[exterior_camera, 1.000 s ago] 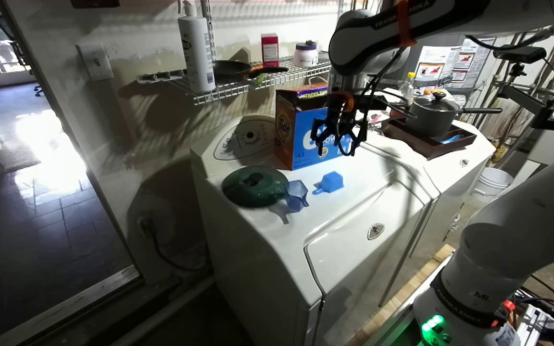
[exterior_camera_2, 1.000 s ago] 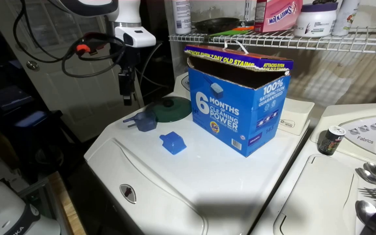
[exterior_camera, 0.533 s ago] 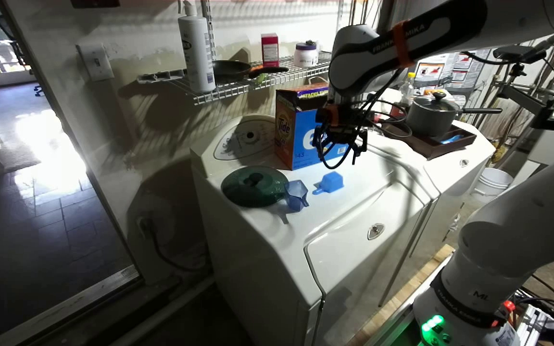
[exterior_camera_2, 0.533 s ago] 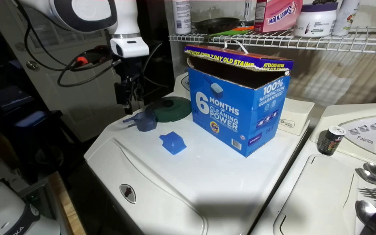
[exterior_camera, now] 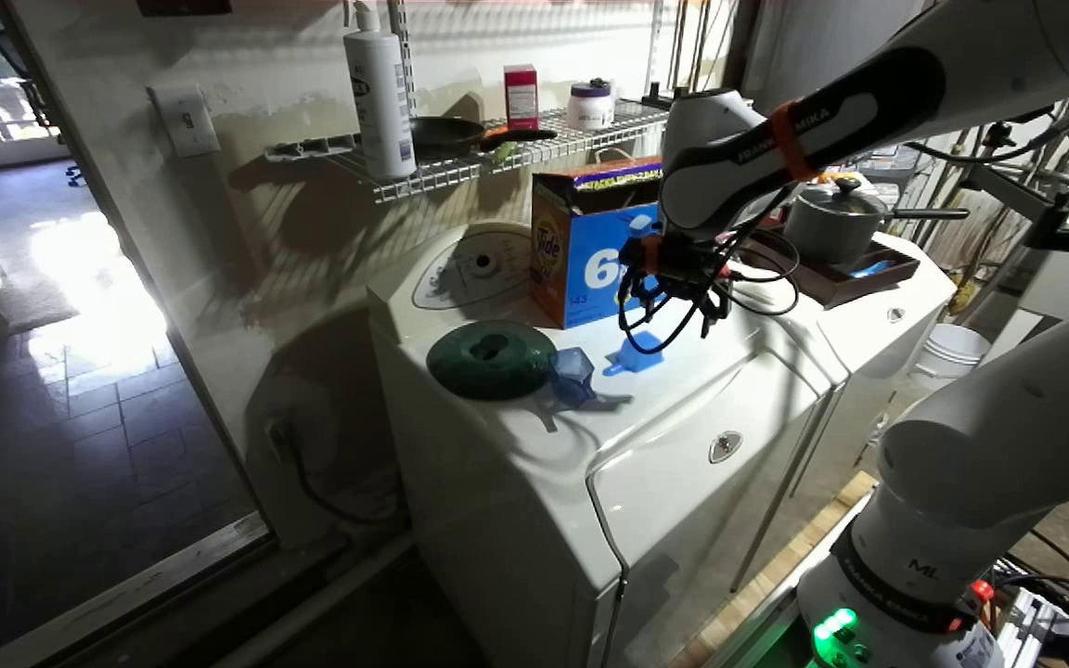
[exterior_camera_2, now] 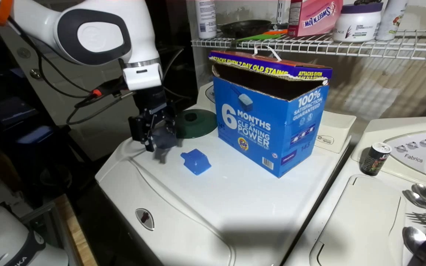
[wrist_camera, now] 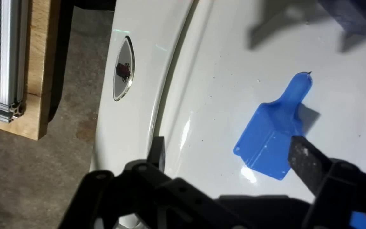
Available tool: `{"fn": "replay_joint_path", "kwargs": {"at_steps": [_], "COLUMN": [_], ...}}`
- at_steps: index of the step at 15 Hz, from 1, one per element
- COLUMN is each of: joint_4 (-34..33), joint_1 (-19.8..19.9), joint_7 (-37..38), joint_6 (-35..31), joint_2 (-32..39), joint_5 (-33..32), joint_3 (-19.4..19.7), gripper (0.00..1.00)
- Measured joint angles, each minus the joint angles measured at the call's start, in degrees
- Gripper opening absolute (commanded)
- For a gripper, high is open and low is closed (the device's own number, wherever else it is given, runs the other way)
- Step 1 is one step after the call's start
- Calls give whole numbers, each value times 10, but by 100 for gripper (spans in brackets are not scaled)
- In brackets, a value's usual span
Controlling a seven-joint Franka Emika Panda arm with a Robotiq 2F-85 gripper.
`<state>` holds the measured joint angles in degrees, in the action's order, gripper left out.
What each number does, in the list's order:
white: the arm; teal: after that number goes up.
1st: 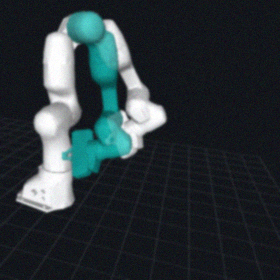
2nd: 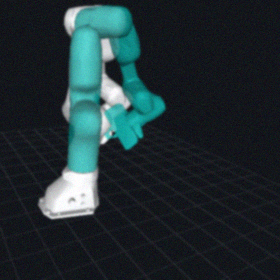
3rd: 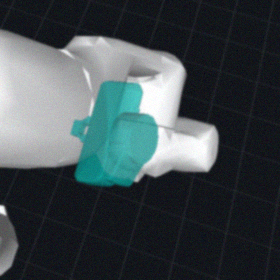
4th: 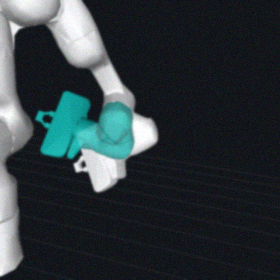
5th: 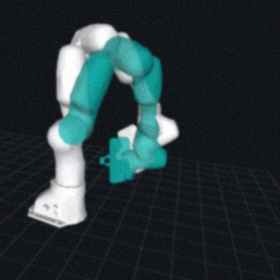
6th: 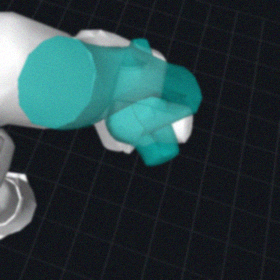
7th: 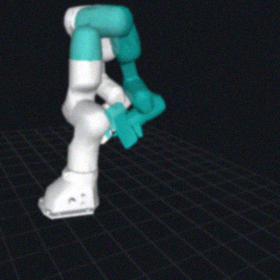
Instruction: Put the blue measuring cup on the right side of the blue box.
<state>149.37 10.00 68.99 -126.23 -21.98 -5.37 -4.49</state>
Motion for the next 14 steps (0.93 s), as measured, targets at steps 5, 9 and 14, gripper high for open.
{"fn": "replay_joint_path", "kwargs": {"at_steps": [5,9,14], "joint_4": [4,4,-1], "joint_1": [2,2,3], "joint_7": [5,6,16], "joint_6": [-3,-31,-85], "joint_2": [-1,15,56], "joint_5": [-2,-2,-2], "joint_3": [1,7,12], "gripper": [100,100,100]}}
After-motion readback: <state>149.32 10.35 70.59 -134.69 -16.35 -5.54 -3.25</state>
